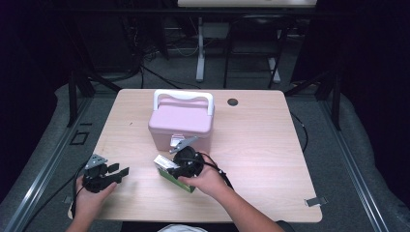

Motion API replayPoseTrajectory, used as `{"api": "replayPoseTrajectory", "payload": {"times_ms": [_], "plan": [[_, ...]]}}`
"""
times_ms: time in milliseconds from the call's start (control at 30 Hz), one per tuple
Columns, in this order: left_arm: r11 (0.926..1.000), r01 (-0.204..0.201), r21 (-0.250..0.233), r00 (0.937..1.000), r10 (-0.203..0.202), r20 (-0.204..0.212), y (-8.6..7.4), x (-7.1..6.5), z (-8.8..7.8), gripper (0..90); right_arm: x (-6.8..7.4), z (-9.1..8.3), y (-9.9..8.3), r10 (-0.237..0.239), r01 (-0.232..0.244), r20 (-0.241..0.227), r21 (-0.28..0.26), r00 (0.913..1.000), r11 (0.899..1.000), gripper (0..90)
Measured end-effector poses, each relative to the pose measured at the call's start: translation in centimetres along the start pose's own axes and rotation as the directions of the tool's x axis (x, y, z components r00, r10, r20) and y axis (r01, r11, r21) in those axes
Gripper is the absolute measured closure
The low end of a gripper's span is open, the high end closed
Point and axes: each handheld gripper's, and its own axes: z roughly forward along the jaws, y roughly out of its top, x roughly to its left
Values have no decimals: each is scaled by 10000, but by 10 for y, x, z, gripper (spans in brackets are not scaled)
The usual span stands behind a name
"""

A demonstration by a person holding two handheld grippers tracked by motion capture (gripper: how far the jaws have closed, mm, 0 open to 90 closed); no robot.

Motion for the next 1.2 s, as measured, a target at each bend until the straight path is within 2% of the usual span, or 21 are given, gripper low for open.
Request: {"api": "replayPoseTrajectory", "payload": {"times_ms": [133,233,433,633,733,767,800,867,900,933,1067,1100,1133,1200], "plan": [[10000,-22,28,9999,22,121,1,-2,3,497,0,0,-2,-4,4,-22,-76,10000,10000,607],[9999,-151,42,9998,150,154,1,-5,3,497,1,-1,-4,-133,137,182,-197,9997,9997,618],[9996,-284,-88,9995,285,133,2,-5,0,497,0,-4,-4,-198,199,231,-49,9995,9998,620],[9997,-236,-86,9996,237,180,6,-3,2,496,-10,-15,-10,-100,94,509,123,9987,9999,620],[9995,-283,-146,9992,287,281,10,-5,6,496,-20,-25,-18,146,-161,750,182,9971,9997,619],[9993,-352,-161,9984,359,439,14,-6,10,496,-27,-34,-25,314,-332,964,171,9948,9993,619],[9993,-352,-161,9984,359,439,14,-6,10,495,-27,-34,-25,314,-332,964,171,9948,9993,619],[9989,-435,-175,9972,444,602,19,-7,14,495,-34,-43,-33,557,-574,1199,112,9912,9983,619],[9983,-531,-247,9957,548,746,24,-9,20,496,-41,-54,-43,799,-811,1558,10,9845,9967,619],[9983,-531,-247,9957,548,746,24,-9,20,496,-41,-54,-43,799,-811,1558,10,9845,9967,619],[9974,-672,-258,9930,694,952,32,-14,30,495,-54,-78,-65,1299,-1292,2092,-173,9692,9915,619],[9971,-701,-281,9924,725,999,33,-15,32,495,-61,-90,-76,1408,-1402,2308,-189,9628,9899,619],[9970,-713,-292,9919,740,1037,35,-16,34,495,-61,-90,-76,1408,-1402,2308,-189,9628,9899,619],[9965,-771,-314,9906,801,1110,37,-17,37,496,-68,-103,-86,1567,-1567,2612,-211,9525,9874,620]]}}
